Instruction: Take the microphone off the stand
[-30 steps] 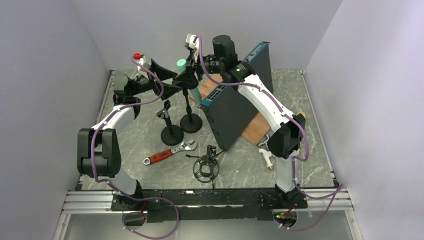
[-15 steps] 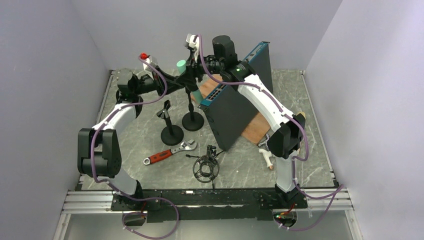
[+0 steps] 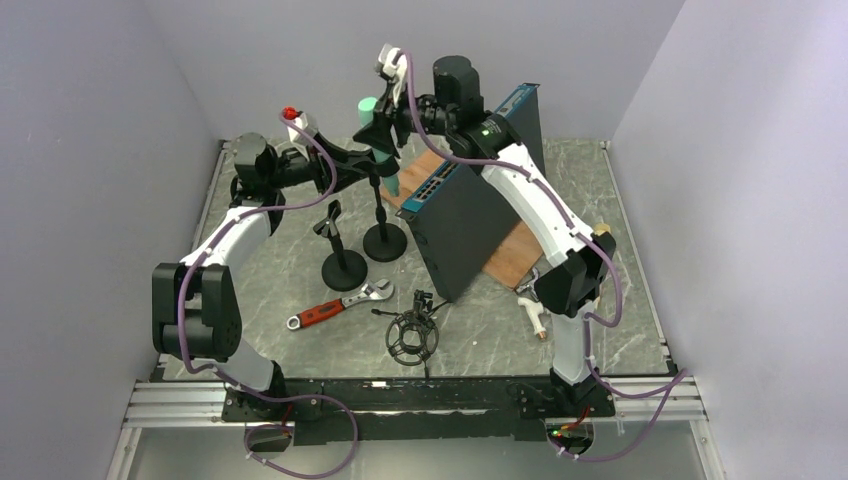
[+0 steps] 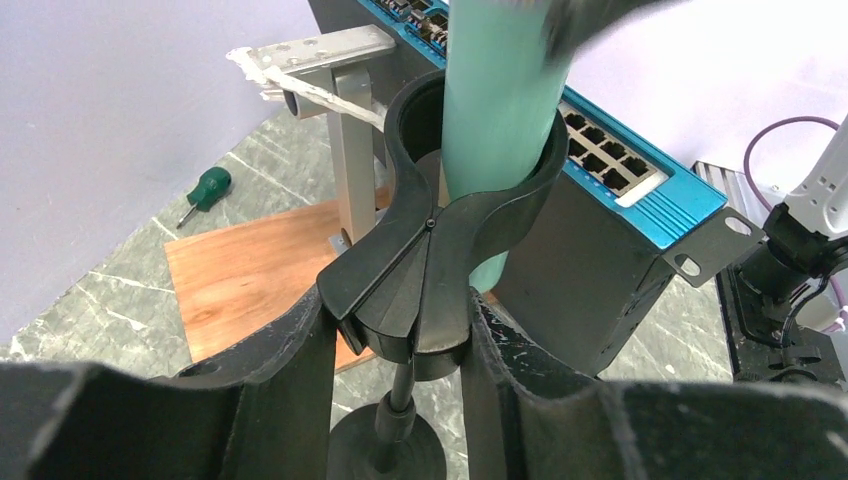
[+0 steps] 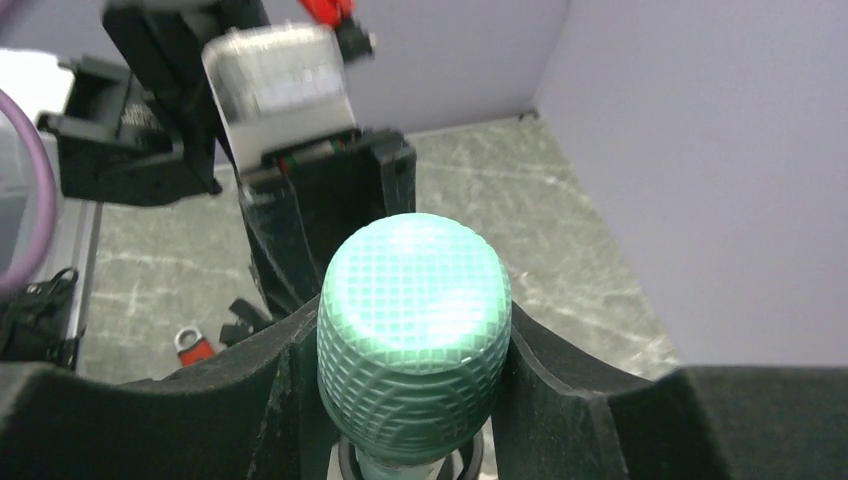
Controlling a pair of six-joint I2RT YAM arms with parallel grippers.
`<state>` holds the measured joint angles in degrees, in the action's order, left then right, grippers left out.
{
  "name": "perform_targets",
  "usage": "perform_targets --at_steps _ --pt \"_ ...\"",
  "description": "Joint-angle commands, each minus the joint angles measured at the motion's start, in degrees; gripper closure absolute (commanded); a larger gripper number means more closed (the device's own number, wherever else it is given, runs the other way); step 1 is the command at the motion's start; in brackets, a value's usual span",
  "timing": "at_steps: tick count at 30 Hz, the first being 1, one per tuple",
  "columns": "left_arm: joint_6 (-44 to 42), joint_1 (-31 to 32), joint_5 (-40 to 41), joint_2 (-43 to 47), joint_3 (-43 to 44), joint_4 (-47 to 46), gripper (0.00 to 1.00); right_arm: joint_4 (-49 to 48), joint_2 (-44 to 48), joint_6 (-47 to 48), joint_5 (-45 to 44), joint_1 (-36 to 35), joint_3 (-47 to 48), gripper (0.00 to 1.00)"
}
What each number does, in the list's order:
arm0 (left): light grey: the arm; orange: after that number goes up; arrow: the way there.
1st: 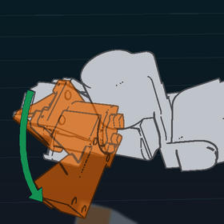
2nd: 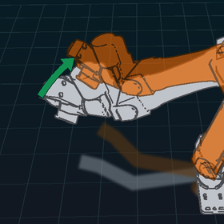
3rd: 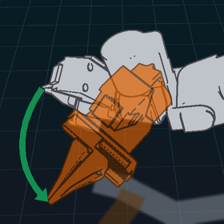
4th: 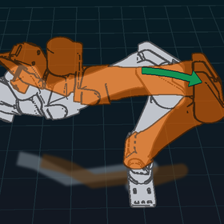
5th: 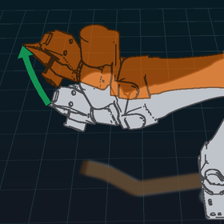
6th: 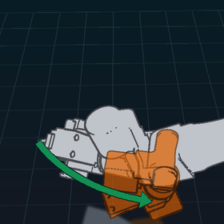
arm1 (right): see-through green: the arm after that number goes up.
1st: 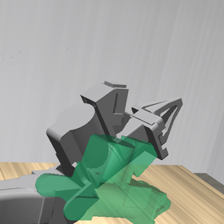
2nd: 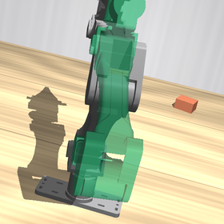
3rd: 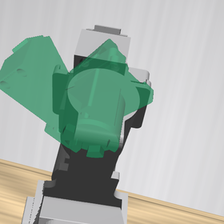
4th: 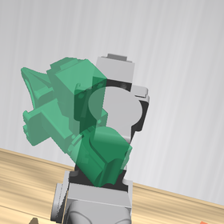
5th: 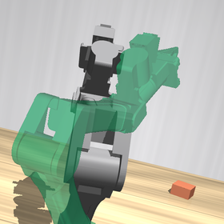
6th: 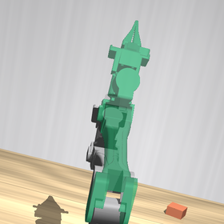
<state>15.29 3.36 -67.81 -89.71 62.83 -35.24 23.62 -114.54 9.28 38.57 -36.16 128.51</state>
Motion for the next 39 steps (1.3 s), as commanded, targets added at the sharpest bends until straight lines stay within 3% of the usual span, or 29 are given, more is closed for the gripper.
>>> perform_targets --at_steps 1,7,11,16,19,24,27,29,36,39 --pt "-2.58 0.2 1.87 0.86 1.3 2.5 1.0 -5.78 2.43 -3.31 -2.66 -1.44 7.96 1.0" --pt "-4.54 0.42 2.44 0.68 1.68 5.53 1.0 -13.44 4.72 -6.69 -11.41 -1.74 9.43 1.0" --pt "-4.68 0.68 3.02 0.3 2.11 6.98 1.0 -19.78 9.87 -9.01 -22.02 -1.78 4.26 1.0" --pt "-3.97 0.96 3.89 -0.62 3.06 8.0 1.0 -17.85 15.17 -9.19 -28.91 -1.82 2.03 1.0" --pt "-4.79 1.04 4.48 -0.6 4.71 11.52 0.99 -17.11 20.5 -9.15 -32.3 -1.79 -4.65 1.0" --pt "-7.94 1.11 6.57 -0.48 9.35 23.0 0.44 -20.83 33.83 -7.43 -37.35 -1.63 -23.6 1.0" --pt "-5.87 1.13 6.72 0.82 8.74 22.12 0.16 -18.36 39.35 -6.14 -39.48 -1.52 -29.1 1.0" --pt "-3.56 1.19 6.61 2.13 7.21 18.94 0.04 -16.3 42.47 -5.57 -40.65 -1.54 -31.49 1.0" --pt "2.21 1.7 14.34 5.08 6.6 17.42 0.01 -16.43 58.16 -8.39 -43.65 -1.52 -47.8 1.0" --pt "4.65 2.11 18.09 7.49 4.44 14.33 0.05 -16.33 63.43 -11.15 -44.42 -1.59 -53.27 1.0"
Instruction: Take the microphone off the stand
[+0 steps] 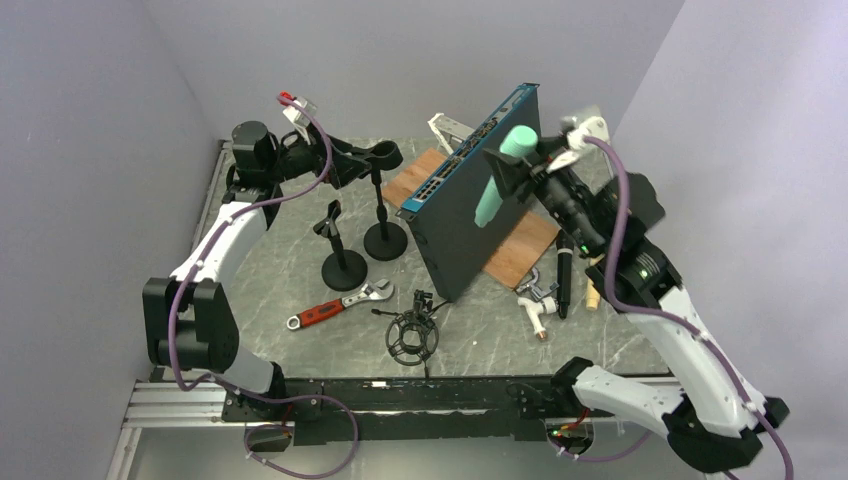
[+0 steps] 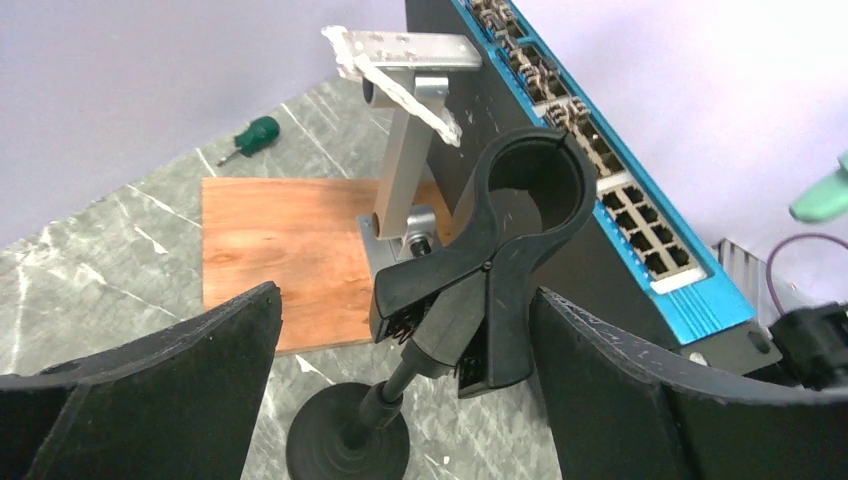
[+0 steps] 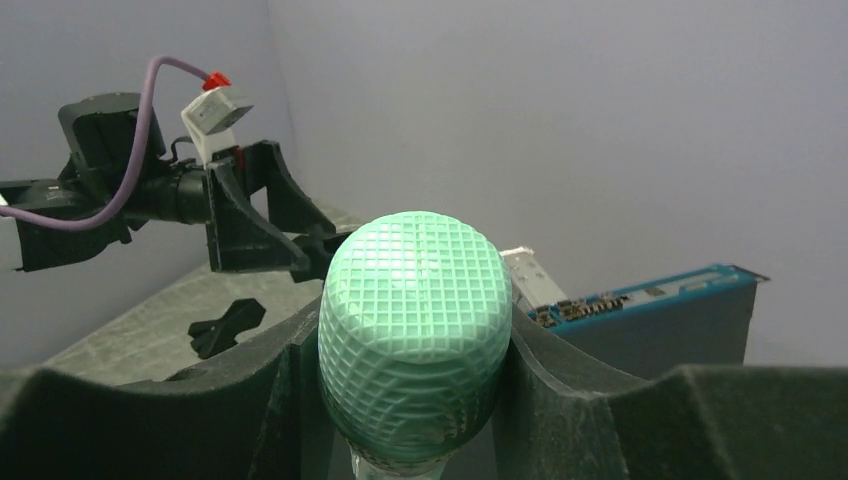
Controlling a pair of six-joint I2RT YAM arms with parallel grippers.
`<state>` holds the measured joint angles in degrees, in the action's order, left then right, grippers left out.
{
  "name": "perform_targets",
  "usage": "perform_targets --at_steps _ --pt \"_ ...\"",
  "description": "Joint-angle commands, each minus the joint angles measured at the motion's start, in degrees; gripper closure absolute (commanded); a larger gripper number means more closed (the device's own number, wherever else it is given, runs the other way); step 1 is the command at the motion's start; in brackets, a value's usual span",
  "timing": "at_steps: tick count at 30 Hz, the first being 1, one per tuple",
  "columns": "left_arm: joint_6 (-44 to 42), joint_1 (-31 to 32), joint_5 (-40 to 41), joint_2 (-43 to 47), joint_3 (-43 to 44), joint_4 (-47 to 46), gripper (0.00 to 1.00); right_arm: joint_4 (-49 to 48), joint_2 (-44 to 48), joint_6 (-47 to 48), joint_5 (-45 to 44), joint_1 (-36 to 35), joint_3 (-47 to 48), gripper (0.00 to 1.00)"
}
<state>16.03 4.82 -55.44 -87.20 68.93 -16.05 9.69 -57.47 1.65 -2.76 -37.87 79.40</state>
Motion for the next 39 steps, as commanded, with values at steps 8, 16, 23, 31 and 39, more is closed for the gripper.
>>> perform_targets --at_steps 8,16,23,31,39 --pt "-5.57 6.41 17.17 4.7 3.42 5.49 0.05 1.23 15.23 -4.98 -6.21 0.14 -10.89 1.0" --pt "-3.79 6.91 18.28 1.31 9.11 8.77 0.14 4.2 17.14 -3.68 -6.26 0.16 -11.92 1.0" --pt "-5.48 8.12 18.46 3.71 9.91 11.46 0.01 3.91 19.18 -3.73 -6.29 0.16 -14.21 1.0" --pt "-7.75 8.11 20.37 5.43 12.58 14.88 0.01 3.74 20.32 -4.74 -5.93 0.15 -16.05 1.0" --pt "-7.77 8.17 20.36 2.25 17.52 19.16 0.07 4.25 21.37 -5.34 -5.94 0.17 -16.79 1.0"
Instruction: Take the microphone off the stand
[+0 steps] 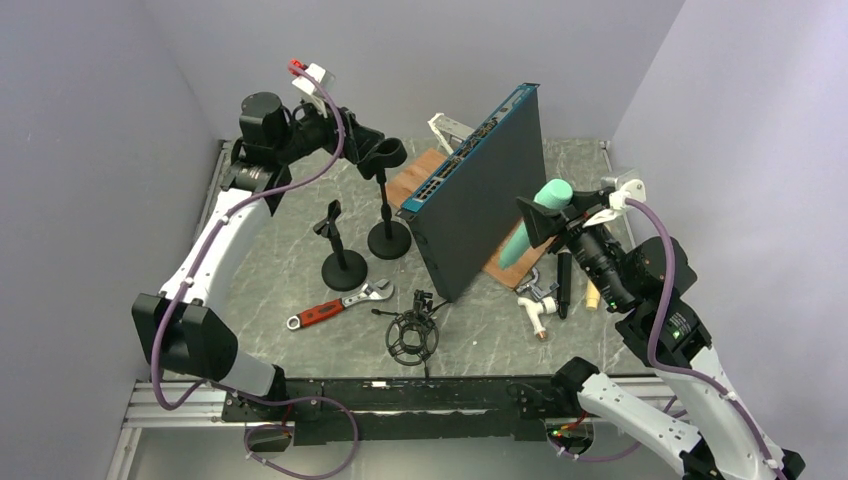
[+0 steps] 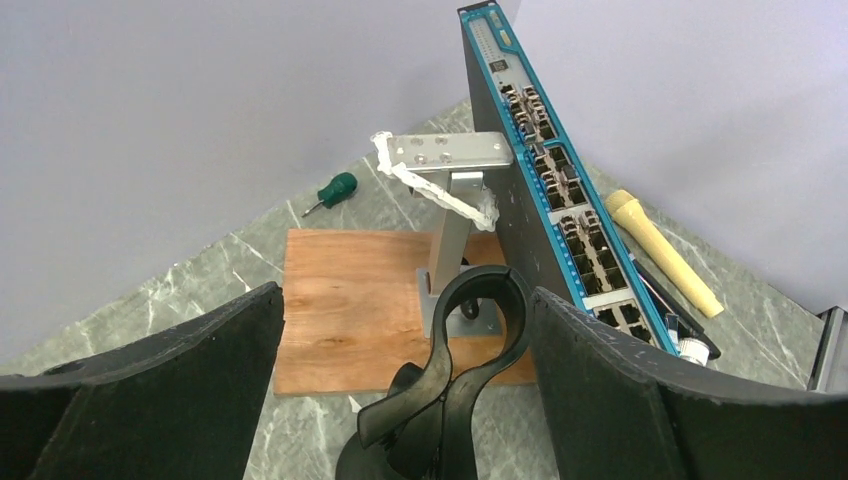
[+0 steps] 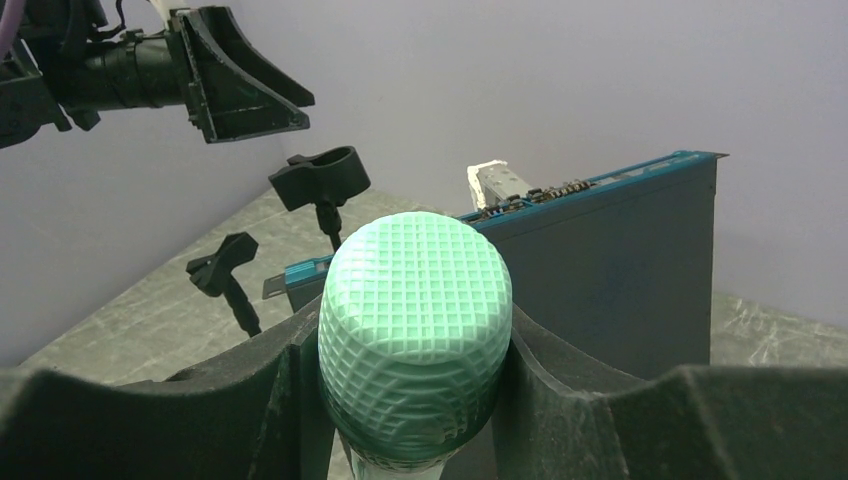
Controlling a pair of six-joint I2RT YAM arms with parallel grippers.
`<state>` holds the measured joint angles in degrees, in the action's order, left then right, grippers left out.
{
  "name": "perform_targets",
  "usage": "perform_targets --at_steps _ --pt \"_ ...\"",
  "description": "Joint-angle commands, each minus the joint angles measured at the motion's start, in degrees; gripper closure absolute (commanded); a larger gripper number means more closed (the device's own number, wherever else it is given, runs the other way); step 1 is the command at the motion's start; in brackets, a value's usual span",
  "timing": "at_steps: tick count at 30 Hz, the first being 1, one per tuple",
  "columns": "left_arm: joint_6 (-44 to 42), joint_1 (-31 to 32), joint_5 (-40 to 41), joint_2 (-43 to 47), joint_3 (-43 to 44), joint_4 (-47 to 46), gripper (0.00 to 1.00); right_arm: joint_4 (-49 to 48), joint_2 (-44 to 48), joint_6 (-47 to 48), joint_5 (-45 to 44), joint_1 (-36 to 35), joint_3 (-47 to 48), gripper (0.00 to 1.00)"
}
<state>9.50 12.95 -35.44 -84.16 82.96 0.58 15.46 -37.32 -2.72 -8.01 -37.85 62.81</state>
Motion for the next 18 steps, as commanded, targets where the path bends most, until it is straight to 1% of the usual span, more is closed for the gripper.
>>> perform_targets --at_steps 1,5,9,11,15,18 --pt "-1.28 0.1 0.15 -1.36 3.82 2.72 0.08 -1.38 1.33 -1.05 -0.76 0.14 -0.31 1.0" --pt "-2.54 0.64 0.51 -2.77 3.88 2.56 0.11 -0.84 2.09 -1.36 -0.49 0.13 -0.33 1.0" --pt "-4.43 1.58 1.43 -5.49 4.45 5.33 0.19 -0.62 3.01 -1.54 -0.41 0.13 -0.32 1.0" --pt "-4.74 1.89 2.32 -6.06 2.29 5.12 0.22 -0.45 3.48 -1.6 -0.47 0.14 -0.33 1.0" --pt "-4.44 2.08 6.66 -5.34 -3.87 5.14 0.33 -0.09 4.21 -1.88 -0.52 0.13 -0.64 1.0" --pt "-5.56 2.87 8.69 -4.93 -6.83 6.44 0.34 -0.29 4.66 -2.04 -0.45 0.14 -1.31 1.0"
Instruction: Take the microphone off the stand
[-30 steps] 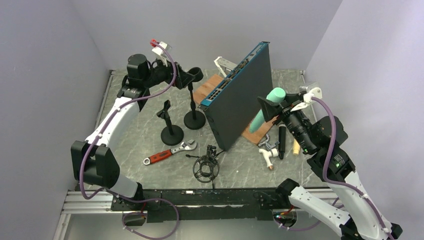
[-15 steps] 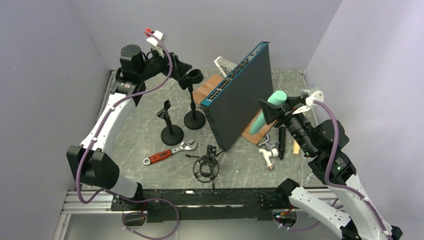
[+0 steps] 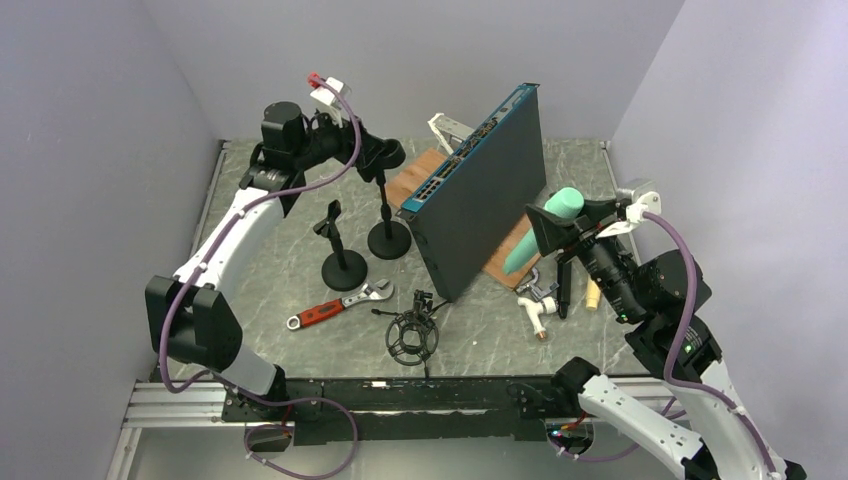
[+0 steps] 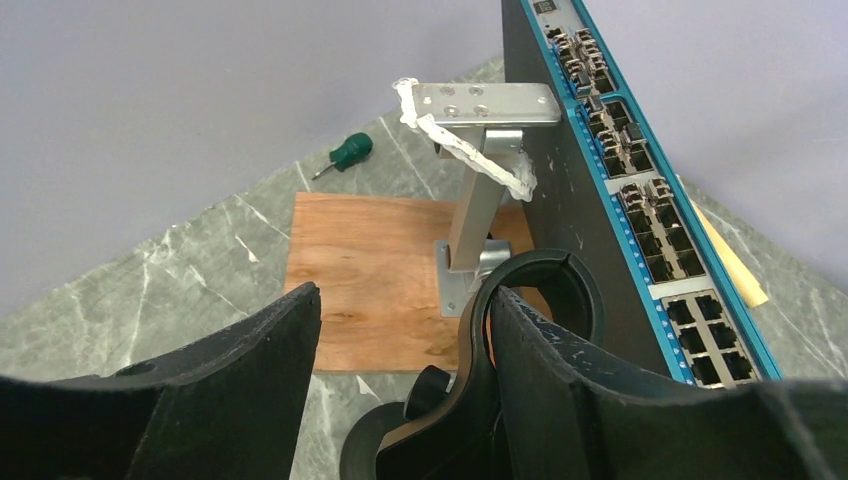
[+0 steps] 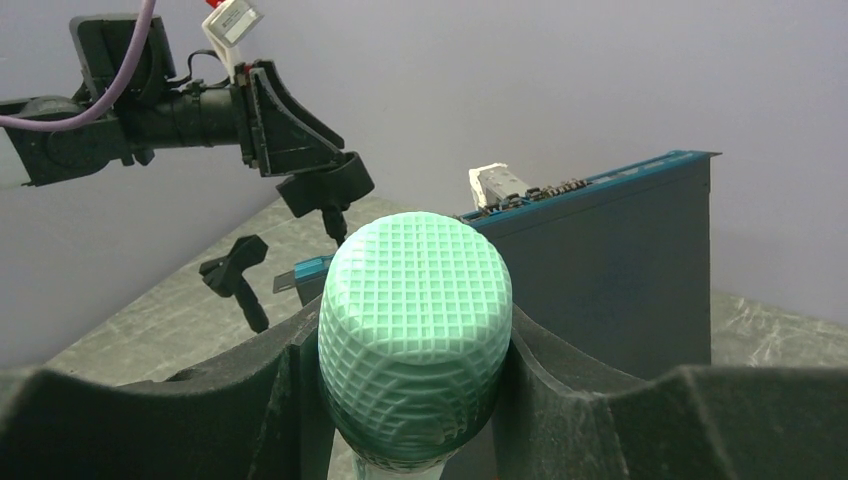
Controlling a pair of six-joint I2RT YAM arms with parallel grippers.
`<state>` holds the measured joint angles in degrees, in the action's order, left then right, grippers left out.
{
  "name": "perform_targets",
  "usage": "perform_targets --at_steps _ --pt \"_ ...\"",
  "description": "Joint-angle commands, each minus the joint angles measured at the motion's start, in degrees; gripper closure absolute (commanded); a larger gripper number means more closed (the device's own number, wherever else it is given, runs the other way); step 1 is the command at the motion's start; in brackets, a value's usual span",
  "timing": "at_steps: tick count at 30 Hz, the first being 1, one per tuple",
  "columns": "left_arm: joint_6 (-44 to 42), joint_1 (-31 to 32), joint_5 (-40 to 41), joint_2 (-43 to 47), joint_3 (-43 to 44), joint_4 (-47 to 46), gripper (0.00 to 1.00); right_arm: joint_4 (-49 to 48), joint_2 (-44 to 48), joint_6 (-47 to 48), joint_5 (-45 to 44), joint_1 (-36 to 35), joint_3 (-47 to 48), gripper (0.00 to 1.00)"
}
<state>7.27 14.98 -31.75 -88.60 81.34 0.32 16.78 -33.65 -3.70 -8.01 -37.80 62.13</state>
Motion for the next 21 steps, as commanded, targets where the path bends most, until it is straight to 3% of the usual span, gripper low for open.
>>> perform_targets --at_steps 1,21 --pt "-3.78 1.1 5.55 -0.44 -5.91 6.93 0.34 -1.76 0.96 -1.15 -0.31 0.11 -0.82 1.0" --pt "-5.12 4.76 19.09 -5.04 -8.66 14.81 0.43 -2.5 0.97 -2.7 -0.47 0.1 -3.37 1.0"
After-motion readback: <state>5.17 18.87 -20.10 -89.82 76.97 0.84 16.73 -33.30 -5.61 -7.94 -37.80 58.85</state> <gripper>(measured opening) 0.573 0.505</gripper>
